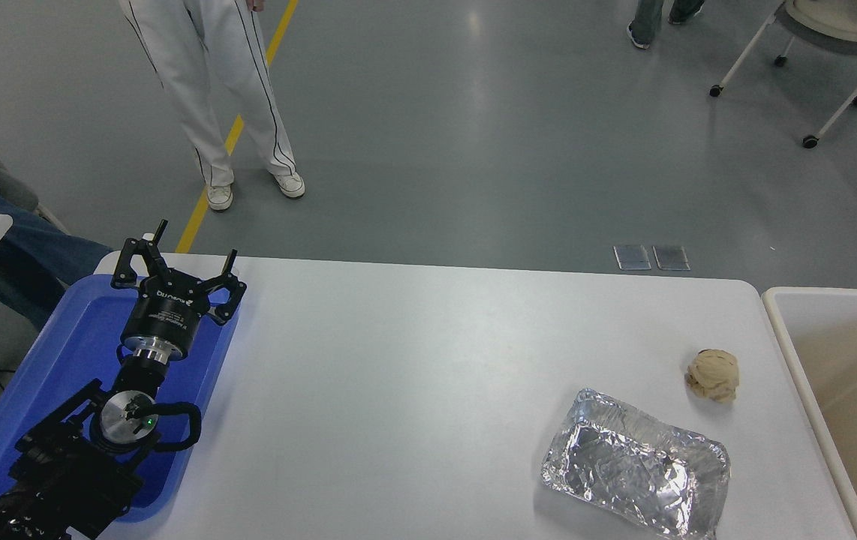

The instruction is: Pick up paper cup place in dustbin

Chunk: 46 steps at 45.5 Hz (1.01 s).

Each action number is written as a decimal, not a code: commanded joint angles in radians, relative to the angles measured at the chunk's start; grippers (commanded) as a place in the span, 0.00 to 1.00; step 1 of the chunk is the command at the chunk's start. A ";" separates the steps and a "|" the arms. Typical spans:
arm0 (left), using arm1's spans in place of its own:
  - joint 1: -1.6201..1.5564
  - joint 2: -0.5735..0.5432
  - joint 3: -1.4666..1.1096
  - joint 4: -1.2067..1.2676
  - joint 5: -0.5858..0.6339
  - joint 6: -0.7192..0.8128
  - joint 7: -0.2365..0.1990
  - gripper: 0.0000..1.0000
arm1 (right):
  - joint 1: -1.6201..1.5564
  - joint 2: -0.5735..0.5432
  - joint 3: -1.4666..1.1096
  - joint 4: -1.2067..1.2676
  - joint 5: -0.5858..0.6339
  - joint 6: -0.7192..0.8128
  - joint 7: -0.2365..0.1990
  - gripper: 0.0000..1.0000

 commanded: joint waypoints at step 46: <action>0.000 0.000 0.000 0.000 0.000 0.000 0.002 1.00 | 1.113 -0.030 -0.978 0.820 -0.006 0.663 -0.001 1.00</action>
